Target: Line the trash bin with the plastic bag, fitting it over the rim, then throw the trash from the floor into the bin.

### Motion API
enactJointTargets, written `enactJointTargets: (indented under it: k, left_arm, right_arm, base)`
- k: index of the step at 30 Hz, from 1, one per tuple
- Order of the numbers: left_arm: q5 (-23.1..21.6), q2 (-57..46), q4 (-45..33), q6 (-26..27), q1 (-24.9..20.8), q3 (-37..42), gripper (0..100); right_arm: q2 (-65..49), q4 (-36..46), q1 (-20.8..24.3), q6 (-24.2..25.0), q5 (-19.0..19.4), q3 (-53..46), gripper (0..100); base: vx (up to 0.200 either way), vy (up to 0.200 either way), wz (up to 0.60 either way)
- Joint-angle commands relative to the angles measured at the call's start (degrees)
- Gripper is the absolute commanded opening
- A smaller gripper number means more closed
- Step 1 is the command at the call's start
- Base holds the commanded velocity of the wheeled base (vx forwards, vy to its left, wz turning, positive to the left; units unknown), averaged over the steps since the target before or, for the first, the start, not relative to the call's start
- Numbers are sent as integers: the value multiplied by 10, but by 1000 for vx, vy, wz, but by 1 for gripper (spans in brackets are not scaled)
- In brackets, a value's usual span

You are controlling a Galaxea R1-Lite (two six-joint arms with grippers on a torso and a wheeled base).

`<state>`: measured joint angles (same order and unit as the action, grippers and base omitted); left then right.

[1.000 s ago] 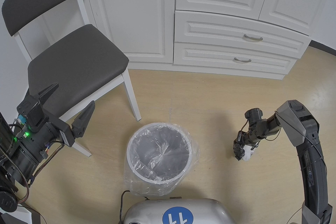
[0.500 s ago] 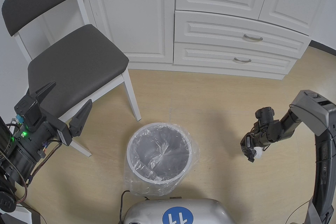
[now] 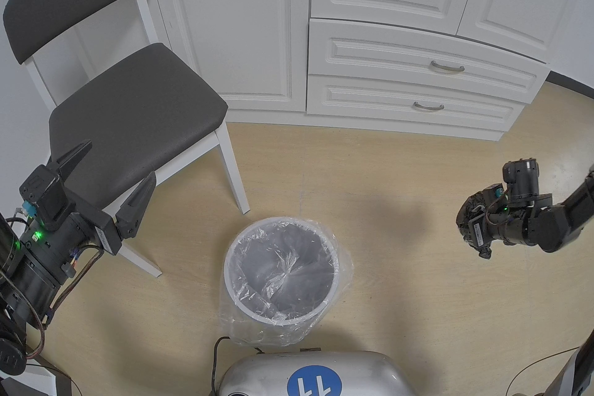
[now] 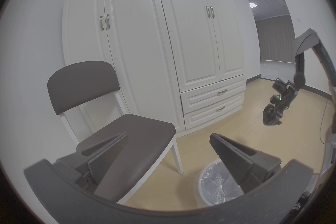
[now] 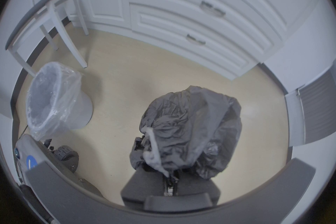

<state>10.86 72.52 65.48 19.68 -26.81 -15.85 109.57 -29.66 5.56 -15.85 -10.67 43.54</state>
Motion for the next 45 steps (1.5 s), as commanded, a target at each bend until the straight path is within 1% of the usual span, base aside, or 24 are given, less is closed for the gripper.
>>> enactJointTargets:
  k: [1, 7, 8, 9, 13, 15, 18, 19, 20, 21, 22, 24, 25, 26, 27, 28, 29, 30, 33, 35, 36, 37, 43, 45]
  left_arm:
    - [1, 1, -1, 0, 3, -1, 100]
    - [1, 1, -1, 1, 11, -1, 100]
    - [1, 1, -1, 1, 11, -1, 100]
    - [0, 2, 0, 1, 11, -1, 100]
    - [0, 3, 2, 1, 11, -1, 100]
    - [0, -1, 2, 1, 11, -1, 100]
    - [0, -4, 2, 1, 11, -1, 100]
    - [0, -4, 2, 1, 11, -1, 100]
    - [0, -7, 2, 1, 11, -2, 100]
    - [0, -9, 2, 1, 11, -3, 100]
    - [0, -12, 2, 1, 11, -3, 100]
    - [-1, -15, 2, 1, 11, -4, 100]
    - [-1, -15, 2, 1, 11, -4, 100]
    - [-1, -19, 2, 2, 11, -4, 100]
    - [-1, -19, 2, 2, 11, -4, 100]
    - [0, -23, 2, 3, 11, -7, 100]
    - [-1, -23, 2, 3, 11, -7, 100]
    - [-1, -26, 2, 4, 11, -8, 100]
    - [-1, -31, 2, 4, 12, -14, 100]
    - [-1, -32, 2, 4, 12, -14, 100]
    - [-1, -35, 2, 4, 12, -20, 100]
    - [-1, -35, 2, 4, 12, -20, 100]
    - [-1, -35, 2, 6, 13, -32, 100]
    - [-1, -35, 2, 7, 13, -34, 100]
  right_arm:
    - [-170, -9, 44, -38, -34, -79, 0]
    - [-255, -9, 85, -42, -57, -113, 0]
    - [-255, -9, 85, -42, -57, -113, 0]
    - [-282, -9, 102, -42, -66, -123, 0]
    - [-318, -17, 135, -40, -70, -133, 0]
    - [-328, -64, 169, -30, -66, -139, 0]
    - [-317, -162, 216, -11, -66, -156, 0]
    - [-317, -162, 216, -11, -66, -156, 0]
    - [-296, -239, 250, -7, -66, -167, 0]
    - [-293, -249, 255, -7, -66, -167, 0]
    - [-268, -316, 280, -6, -66, -174, 0]
    - [-230, -396, 307, 0, -66, -176, 0]
    - [-230, -396, 307, 0, -66, -176, 0]
    - [-202, -447, 321, 4, -66, -176, 0]
    - [-202, -447, 321, 4, -66, -176, 0]
    - [-125, -573, 352, 4, -68, -173, 0]
    - [-117, -585, 355, 4, -68, -171, 0]
    - [-69, -603, 368, 6, -69, -163, 0]
    - [-20, -603, 388, 25, -72, -135, 0]
    - [-18, -603, 389, 27, -72, -133, 0]
    - [18, -603, 419, 84, -74, -104, 0]
    - [32, -603, 427, 104, -78, -89, 0]
    - [113, -603, 445, 191, -124, 0, 0]
    - [132, -603, 445, 203, -129, 14, 0]
  base:
    - [0, 0, 0]
    - [0, 0, 0]
    - [0, 0, 0]
    - [0, 0, 0]
    - [0, 0, 0]
    - [0, 0, 0]
    - [0, 0, 0]
    - [0, 0, 0]
    - [0, 0, 0]
    - [0, 0, 0]
    - [0, 0, 0]
    - [0, 0, 0]
    - [0, 0, 0]
    - [0, 0, 0]
    - [0, 0, 0]
    - [0, 0, 0]
    - [0, 0, 0]
    - [0, 0, 0]
    - [0, 0, 0]
    - [0, 0, 0]
    - [0, 0, 0]
    - [0, 0, 0]
    - [0, 0, 0]
    - [0, 0, 0]
